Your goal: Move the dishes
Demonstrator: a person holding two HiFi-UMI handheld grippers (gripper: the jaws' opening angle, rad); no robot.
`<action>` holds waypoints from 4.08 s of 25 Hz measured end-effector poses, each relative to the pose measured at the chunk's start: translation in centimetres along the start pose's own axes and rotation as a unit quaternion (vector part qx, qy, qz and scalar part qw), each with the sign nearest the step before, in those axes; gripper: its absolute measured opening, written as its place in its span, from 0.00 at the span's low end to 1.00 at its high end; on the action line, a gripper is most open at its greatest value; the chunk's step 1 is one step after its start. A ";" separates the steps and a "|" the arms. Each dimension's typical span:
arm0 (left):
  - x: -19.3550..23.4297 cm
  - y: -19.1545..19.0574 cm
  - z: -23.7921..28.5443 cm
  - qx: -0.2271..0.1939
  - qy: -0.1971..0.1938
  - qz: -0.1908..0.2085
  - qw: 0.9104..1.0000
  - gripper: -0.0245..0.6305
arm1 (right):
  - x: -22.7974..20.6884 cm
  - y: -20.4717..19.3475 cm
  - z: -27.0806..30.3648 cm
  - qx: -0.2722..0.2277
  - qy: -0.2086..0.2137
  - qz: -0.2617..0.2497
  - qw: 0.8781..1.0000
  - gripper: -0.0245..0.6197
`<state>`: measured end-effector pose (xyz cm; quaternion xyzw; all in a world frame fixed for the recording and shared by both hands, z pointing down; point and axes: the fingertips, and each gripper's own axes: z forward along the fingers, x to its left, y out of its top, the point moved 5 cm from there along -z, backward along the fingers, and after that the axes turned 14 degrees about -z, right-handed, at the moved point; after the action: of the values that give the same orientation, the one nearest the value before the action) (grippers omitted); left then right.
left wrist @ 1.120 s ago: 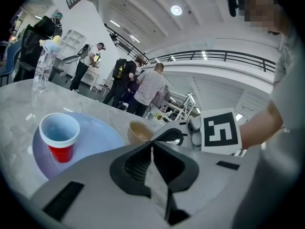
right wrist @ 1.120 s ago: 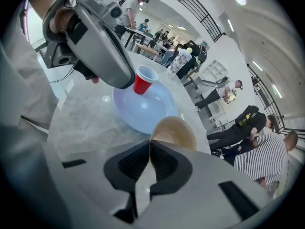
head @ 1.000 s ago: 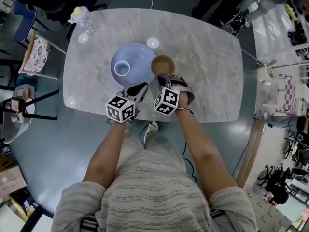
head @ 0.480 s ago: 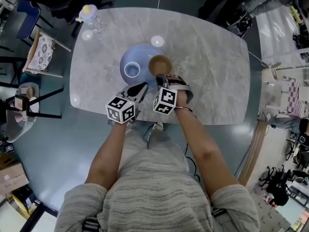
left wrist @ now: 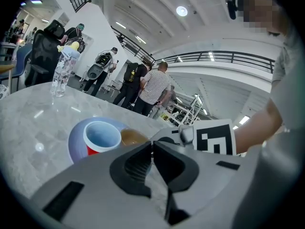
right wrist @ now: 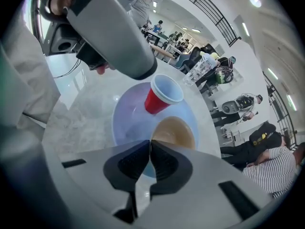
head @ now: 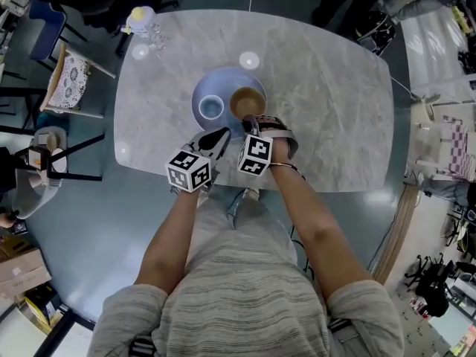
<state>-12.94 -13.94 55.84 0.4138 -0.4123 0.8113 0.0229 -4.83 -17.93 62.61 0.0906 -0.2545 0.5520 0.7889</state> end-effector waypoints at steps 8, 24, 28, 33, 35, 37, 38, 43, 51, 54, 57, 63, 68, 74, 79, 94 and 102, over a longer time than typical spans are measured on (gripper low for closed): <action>0.5 -0.2 -0.5 0.003 0.006 -0.002 1.000 0.08 | 0.5 0.2 0.8 0.005 0.005 -0.004 1.000 0.08; 0.2 -0.5 0.2 0.004 0.005 -0.005 1.000 0.08 | 0.3 0.0 0.8 -0.022 0.019 0.038 0.999 0.16; 0.3 -0.4 0.3 0.002 0.006 -0.005 1.000 0.08 | -0.3 0.5 0.1 -0.050 0.015 0.069 0.996 0.16; 0.0 -0.2 0.4 -0.002 0.005 -0.005 1.000 0.08 | -1.0 0.8 -1.0 -0.076 0.006 0.118 0.990 0.16; -0.2 -0.1 0.5 -0.003 0.004 -0.003 1.000 0.08 | -1.5 0.8 -1.5 -0.088 0.001 0.145 0.986 0.16; -0.3 0.0 0.5 -0.004 0.004 -0.001 1.000 0.08 | -1.9 0.9 -2.3 -0.106 -0.003 0.182 0.978 0.16; -0.4 -0.1 0.5 -0.004 0.004 0.000 1.000 0.08 | -2.1 0.8 -2.7 -0.116 -0.004 0.203 0.972 0.16; -1.3 0.1 0.5 -0.008 0.002 0.007 1.000 0.08 | -2.4 0.4 -5.0 -0.161 -0.012 0.285 0.945 0.14; -3.6 0.3 -0.6 -0.023 -0.006 0.022 0.999 0.08 | -2.1 0.3 -9.6 -0.238 -0.037 0.353 0.904 0.09; -4.7 0.1 -1.2 -0.031 -0.009 0.026 0.999 0.08 | -1.7 0.0 -11.4 -0.265 -0.047 0.365 0.891 0.08; -5.8 -0.1 -1.7 -0.041 -0.013 0.029 0.999 0.08 | -1.1 -0.4 -13.2 -0.283 -0.053 0.381 0.878 0.08; -8.7 -0.6 -3.0 -0.059 -0.033 0.047 0.997 0.08 | 0.0 -0.8 -17.0 -0.323 -0.065 0.420 0.846 0.08; -11.9 -1.2 -3.2 -0.068 -0.061 0.065 0.994 0.08 | 0.9 -1.4 -20.3 -0.375 -0.080 0.410 0.827 0.08; -15.6 -2.0 -3.6 -0.077 -0.085 0.093 0.989 0.08 | 2.2 -2.6 -23.5 -0.397 -0.098 0.405 0.818 0.07; -17.3 -3.3 -5.3 -0.078 -0.096 0.104 0.987 0.08 | 3.6 -2.4 -25.0 -0.410 -0.099 0.410 0.808 0.07; -20.7 -4.9 -9.4 -0.080 -0.110 0.116 0.984 0.08 | 6.5 0.4 -29.2 -0.445 -0.077 0.392 0.802 0.06; -21.0 -4.2 -9.6 -0.092 -0.106 0.127 0.982 0.08 | 5.9 0.5 -29.5 -0.443 -0.084 0.380 0.808 0.06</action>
<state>-3.83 1.84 41.05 0.4379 -0.5342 0.7179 -0.0861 5.13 -0.36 40.32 -0.3267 -0.5504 0.6253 0.4465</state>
